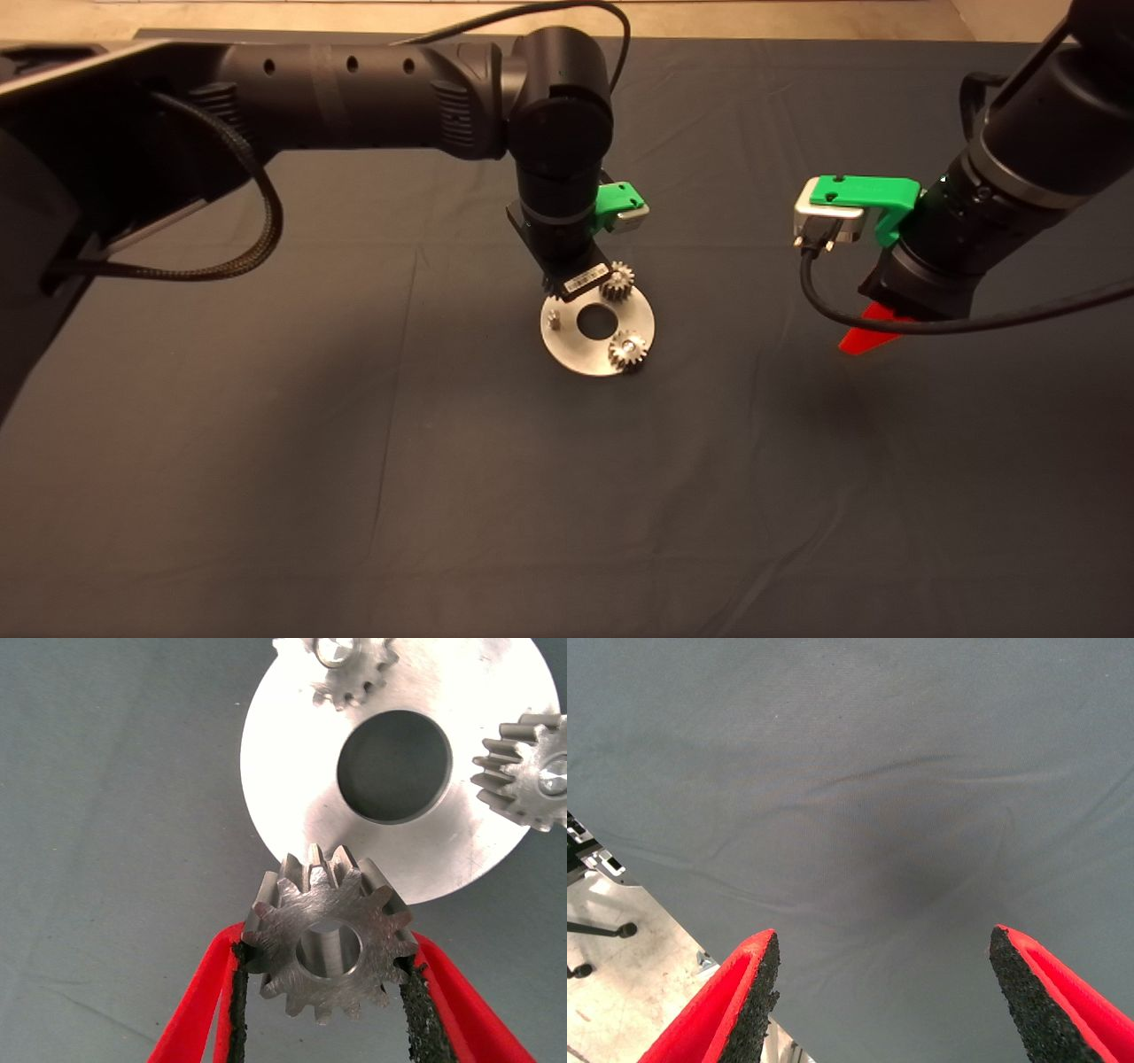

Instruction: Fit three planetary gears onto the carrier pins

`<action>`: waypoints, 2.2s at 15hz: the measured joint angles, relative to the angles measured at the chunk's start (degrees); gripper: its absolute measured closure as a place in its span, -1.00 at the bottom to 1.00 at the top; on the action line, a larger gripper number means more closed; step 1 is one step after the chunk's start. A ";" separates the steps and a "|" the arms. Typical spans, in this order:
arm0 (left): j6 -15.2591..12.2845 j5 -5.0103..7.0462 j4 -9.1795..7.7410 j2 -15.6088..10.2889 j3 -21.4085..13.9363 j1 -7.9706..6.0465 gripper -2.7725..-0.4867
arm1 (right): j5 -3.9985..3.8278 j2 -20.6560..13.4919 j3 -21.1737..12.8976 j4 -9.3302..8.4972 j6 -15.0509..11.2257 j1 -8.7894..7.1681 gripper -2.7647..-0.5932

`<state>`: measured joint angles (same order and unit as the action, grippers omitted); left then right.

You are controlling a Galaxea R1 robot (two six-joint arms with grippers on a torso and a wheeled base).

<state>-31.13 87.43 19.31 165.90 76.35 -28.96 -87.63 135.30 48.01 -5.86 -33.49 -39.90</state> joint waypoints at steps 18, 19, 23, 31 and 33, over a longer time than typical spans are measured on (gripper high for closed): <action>-1.00 0.00 -1.95 0.61 -3.28 0.33 0.58 | -0.02 0.11 0.00 0.00 0.02 -1.74 -0.07; -1.00 0.00 -1.90 0.61 -3.30 0.66 0.58 | -0.02 0.11 0.00 -0.02 0.02 -1.74 -0.07; -1.02 0.00 -1.14 0.49 -3.36 2.43 0.58 | 0.00 0.09 0.00 -0.61 0.02 -2.44 -0.07; -0.39 -0.03 1.23 -0.18 -3.34 2.79 0.58 | 0.00 -0.07 -0.02 -1.29 0.00 -2.95 -0.07; 0.01 0.00 1.89 -0.49 -3.34 2.79 0.58 | 0.00 -0.06 -0.09 -1.38 0.00 -2.96 -0.07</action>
<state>-31.12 87.43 21.20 165.41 73.01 -26.17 -87.63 135.24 47.92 -7.24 -33.49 -42.86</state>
